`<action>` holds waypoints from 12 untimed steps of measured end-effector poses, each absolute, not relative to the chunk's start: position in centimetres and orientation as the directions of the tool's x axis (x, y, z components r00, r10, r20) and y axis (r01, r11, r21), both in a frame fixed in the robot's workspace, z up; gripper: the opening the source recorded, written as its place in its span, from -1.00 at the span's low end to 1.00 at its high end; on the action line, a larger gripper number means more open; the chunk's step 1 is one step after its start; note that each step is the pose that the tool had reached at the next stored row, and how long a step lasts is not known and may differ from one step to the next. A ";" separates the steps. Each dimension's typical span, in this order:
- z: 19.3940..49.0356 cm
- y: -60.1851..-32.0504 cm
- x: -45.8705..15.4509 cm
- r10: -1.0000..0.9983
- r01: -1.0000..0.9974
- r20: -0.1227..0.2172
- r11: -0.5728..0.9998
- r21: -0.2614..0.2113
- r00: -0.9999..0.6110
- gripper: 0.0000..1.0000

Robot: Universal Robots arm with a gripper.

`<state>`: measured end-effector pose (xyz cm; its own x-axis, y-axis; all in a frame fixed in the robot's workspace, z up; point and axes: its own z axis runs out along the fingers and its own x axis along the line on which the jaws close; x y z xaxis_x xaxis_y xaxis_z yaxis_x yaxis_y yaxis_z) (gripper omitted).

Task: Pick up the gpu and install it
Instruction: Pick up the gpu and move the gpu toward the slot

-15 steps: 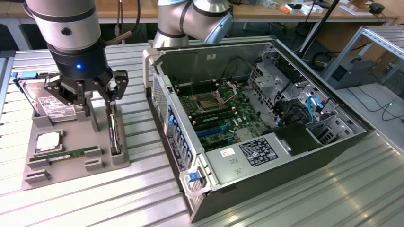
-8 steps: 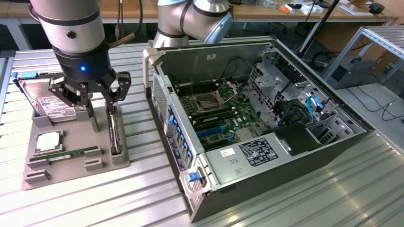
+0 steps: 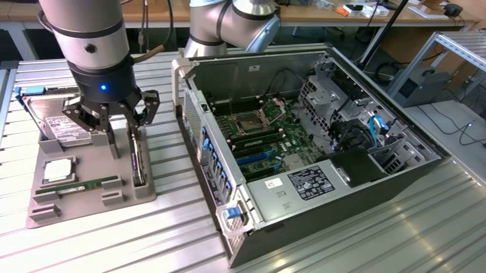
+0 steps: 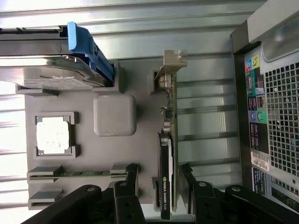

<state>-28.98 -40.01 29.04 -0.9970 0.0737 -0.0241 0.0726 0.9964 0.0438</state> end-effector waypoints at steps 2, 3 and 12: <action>28.7 -40.0 -28.8 0.074 0.073 -0.024 0.996 0.044 -0.997 -0.04; 28.6 -40.0 -28.7 0.074 0.073 -0.024 0.996 0.044 -0.997 -0.04; 27.1 -40.0 -28.2 0.074 0.073 -0.024 0.996 0.043 -0.997 -0.04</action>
